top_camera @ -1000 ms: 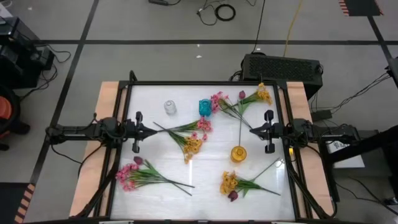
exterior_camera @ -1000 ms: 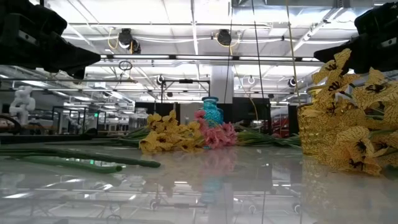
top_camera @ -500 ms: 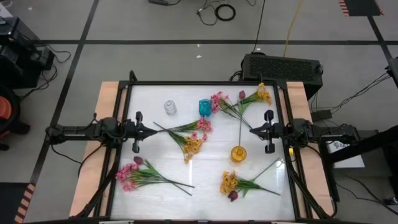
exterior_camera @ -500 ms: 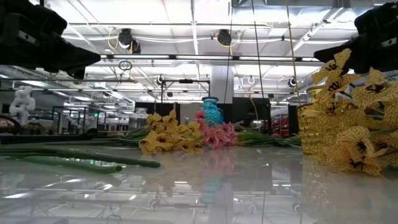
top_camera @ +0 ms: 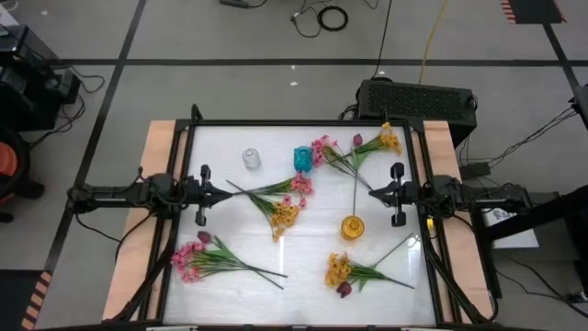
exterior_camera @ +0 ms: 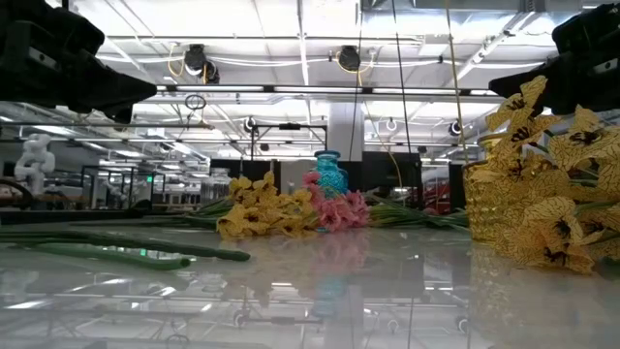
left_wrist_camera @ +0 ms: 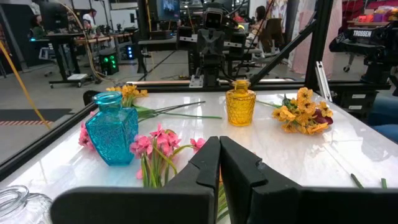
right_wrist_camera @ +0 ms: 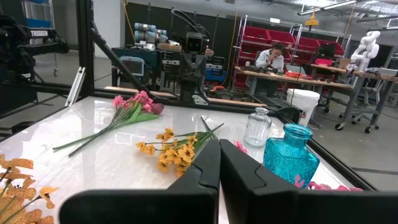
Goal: Sort flowers into vase by color
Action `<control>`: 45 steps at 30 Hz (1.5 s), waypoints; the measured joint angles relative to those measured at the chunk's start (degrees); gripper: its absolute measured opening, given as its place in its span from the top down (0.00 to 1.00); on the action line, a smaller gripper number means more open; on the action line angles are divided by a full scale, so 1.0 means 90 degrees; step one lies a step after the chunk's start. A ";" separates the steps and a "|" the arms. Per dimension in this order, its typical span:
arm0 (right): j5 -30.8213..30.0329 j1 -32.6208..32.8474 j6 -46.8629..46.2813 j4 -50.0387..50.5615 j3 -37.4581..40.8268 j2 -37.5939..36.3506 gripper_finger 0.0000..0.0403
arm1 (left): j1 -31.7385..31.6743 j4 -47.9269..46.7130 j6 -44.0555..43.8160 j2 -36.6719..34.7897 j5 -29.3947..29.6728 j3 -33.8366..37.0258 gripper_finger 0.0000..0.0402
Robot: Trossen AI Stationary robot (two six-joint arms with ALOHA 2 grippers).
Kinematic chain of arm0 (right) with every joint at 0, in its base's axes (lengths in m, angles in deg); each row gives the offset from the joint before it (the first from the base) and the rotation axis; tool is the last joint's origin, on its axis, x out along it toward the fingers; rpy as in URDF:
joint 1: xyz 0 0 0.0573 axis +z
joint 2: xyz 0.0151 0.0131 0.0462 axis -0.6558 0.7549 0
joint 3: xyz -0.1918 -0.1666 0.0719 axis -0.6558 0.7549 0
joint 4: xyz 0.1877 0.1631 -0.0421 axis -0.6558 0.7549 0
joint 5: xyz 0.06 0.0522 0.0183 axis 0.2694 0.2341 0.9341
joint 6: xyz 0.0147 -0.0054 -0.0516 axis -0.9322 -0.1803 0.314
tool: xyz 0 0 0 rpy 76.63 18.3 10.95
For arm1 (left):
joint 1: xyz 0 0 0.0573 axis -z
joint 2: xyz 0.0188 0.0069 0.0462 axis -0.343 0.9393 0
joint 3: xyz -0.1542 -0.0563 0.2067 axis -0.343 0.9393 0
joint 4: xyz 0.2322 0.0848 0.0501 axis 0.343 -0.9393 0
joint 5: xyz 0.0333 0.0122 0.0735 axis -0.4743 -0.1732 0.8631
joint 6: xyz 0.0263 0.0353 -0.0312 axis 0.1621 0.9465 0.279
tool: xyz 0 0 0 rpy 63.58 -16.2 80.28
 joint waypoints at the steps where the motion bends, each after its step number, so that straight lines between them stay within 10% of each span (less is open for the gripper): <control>1: 0.0000 0.0000 0.0000 0.0001 0.0001 -0.0001 1.00 | 0.0001 -0.0002 -0.0001 0.0002 0.0000 0.0000 0.95; 45: -0.0302 0.0000 0.0022 -0.0047 0.0000 -0.0002 1.00 | 0.0000 -0.0001 0.0000 0.0000 0.0000 0.0000 0.95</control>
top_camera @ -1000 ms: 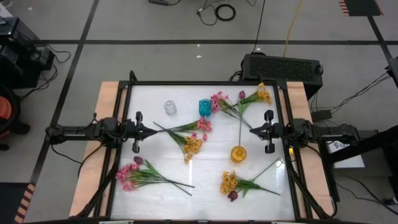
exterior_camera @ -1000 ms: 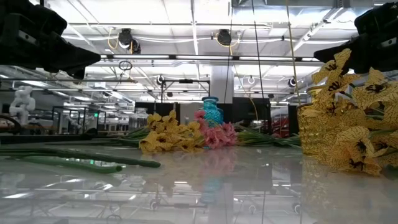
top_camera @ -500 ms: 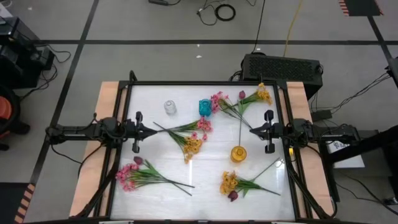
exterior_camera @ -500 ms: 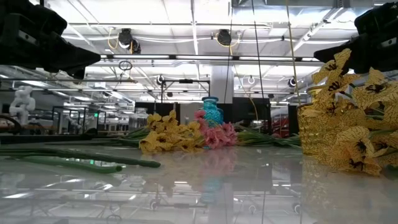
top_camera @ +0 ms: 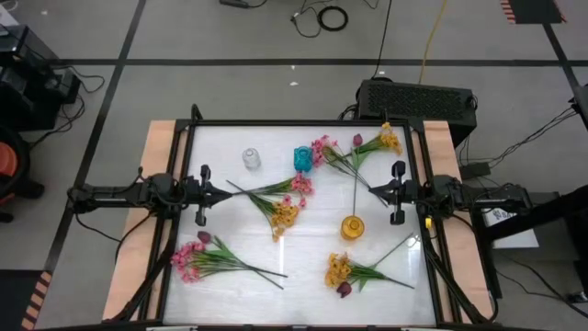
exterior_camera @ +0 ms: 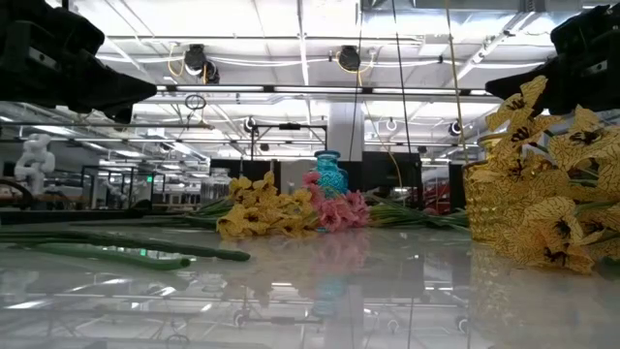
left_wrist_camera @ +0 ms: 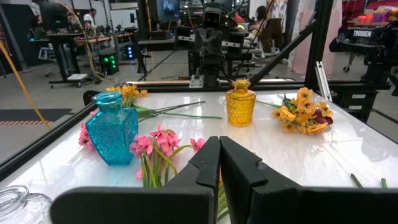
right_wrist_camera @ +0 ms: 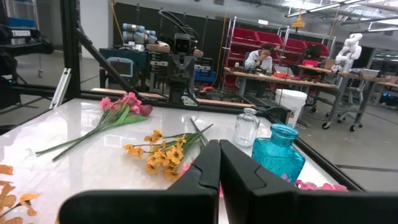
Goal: Sort flowers into vase by color
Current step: Put the top pink flowers into the transparent vase
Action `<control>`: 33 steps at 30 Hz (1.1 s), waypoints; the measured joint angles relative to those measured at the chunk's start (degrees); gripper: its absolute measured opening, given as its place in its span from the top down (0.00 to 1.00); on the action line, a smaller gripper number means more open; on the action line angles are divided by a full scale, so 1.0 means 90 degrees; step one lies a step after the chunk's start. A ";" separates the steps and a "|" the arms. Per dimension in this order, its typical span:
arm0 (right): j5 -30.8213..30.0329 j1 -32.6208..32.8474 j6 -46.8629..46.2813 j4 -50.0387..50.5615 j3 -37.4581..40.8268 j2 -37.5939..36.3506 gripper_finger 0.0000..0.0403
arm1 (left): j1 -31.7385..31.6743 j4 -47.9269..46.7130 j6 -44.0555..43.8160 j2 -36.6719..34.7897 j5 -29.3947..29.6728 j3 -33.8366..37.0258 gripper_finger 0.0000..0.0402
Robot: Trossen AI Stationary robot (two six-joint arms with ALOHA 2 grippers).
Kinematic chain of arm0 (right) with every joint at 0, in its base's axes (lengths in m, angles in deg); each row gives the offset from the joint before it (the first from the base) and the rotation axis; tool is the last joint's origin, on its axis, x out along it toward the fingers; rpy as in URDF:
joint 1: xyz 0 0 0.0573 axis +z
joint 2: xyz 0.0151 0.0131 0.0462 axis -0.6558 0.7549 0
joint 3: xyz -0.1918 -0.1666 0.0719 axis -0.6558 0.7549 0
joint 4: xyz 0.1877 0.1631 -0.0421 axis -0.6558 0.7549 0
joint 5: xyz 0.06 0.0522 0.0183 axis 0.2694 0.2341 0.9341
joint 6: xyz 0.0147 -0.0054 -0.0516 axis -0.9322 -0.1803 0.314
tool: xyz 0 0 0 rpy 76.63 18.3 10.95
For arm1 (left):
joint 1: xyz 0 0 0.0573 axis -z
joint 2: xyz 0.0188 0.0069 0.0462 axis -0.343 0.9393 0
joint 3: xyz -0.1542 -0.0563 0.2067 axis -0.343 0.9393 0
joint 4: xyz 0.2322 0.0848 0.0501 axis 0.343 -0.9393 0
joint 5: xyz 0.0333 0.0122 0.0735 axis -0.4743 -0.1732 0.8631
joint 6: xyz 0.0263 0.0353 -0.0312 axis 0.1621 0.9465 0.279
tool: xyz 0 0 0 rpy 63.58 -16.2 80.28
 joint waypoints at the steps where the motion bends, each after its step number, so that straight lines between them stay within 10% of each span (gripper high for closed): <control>1: 0.0000 0.0000 0.0002 0.0000 0.0002 0.0001 1.00 | -0.0001 -0.0001 -0.0001 0.0000 0.0000 0.0001 0.95; 33: -0.0518 -0.0002 -0.1574 -0.0372 0.0010 0.0098 1.00 | -0.0001 0.0164 0.0543 0.0000 0.0221 0.0012 0.95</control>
